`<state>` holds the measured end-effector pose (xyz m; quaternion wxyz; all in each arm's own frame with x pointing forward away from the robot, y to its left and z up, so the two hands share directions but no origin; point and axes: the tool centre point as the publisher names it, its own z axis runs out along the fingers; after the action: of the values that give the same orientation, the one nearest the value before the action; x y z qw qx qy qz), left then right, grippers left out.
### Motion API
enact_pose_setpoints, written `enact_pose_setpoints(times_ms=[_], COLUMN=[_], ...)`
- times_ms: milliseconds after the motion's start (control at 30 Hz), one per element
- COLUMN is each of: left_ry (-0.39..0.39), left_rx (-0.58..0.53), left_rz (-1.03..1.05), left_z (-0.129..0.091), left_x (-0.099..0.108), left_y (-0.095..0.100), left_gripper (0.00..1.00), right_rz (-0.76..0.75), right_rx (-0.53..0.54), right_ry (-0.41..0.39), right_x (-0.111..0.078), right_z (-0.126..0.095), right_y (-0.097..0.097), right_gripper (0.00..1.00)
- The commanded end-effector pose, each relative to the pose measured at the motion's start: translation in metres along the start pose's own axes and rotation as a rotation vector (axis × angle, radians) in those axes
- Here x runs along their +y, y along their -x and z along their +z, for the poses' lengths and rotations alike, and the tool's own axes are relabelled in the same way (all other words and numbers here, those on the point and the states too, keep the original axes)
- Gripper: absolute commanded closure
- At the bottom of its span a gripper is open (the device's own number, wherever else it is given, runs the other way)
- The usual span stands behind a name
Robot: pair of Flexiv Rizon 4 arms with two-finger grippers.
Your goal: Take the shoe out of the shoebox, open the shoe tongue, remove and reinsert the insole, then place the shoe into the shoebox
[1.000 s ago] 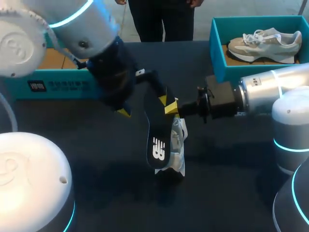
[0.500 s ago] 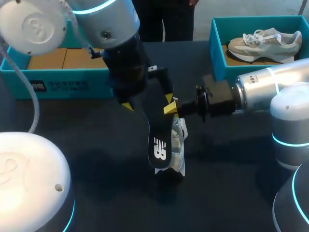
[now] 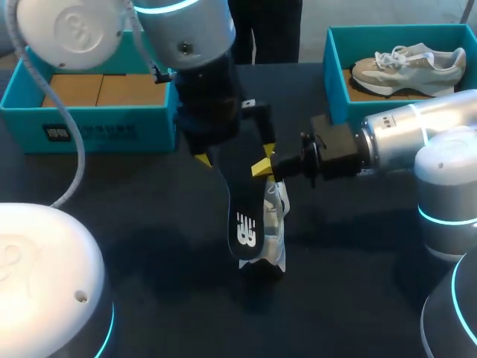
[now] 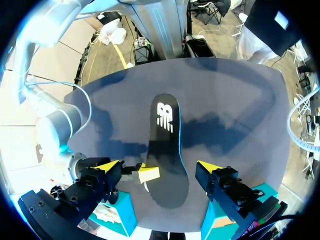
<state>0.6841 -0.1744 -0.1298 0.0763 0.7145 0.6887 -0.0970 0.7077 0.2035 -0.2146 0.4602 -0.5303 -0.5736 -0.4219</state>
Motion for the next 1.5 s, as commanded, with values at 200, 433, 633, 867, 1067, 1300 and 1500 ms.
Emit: enact_pose_setpoints(times_ms=[200,433,633,867,1067,1300,1500], left_ry=[0.004,-0.007,-0.049,-0.033,-0.039,-0.038,-0.037], left_rx=[-0.016,-0.146,-0.227,-0.32,-0.448,-0.565,-0.663], left_rz=[-0.007,-0.007,0.051,0.115,0.125,0.125,0.109], left_z=[0.002,-0.002,-0.007,-0.012,-0.018,-0.023,-0.029], left_x=[0.0,-0.002,-0.011,-0.018,-0.024,-0.026,-0.022], left_y=[-0.002,-0.006,-0.014,-0.024,-0.029,-0.033,-0.043], left_gripper=[0.0,0.0,0.0,0.0,0.0,0.0,0.0], right_rz=[-0.001,-0.005,-0.003,0.007,0.009,0.008,0.021], right_rx=[-0.004,-0.003,-0.009,-0.024,-0.033,-0.028,-0.02], right_ry=[-0.006,-0.005,-0.003,-0.014,-0.01,-0.008,-0.015], right_x=[0.0,0.001,0.001,0.001,0.002,0.003,0.002], right_z=[0.0,-0.001,-0.004,-0.01,-0.015,-0.015,-0.013], right_y=[0.0,0.0,-0.003,-0.009,-0.013,-0.015,-0.016], right_gripper=[1.0,1.0,1.0,1.0,1.0,1.0,1.0])
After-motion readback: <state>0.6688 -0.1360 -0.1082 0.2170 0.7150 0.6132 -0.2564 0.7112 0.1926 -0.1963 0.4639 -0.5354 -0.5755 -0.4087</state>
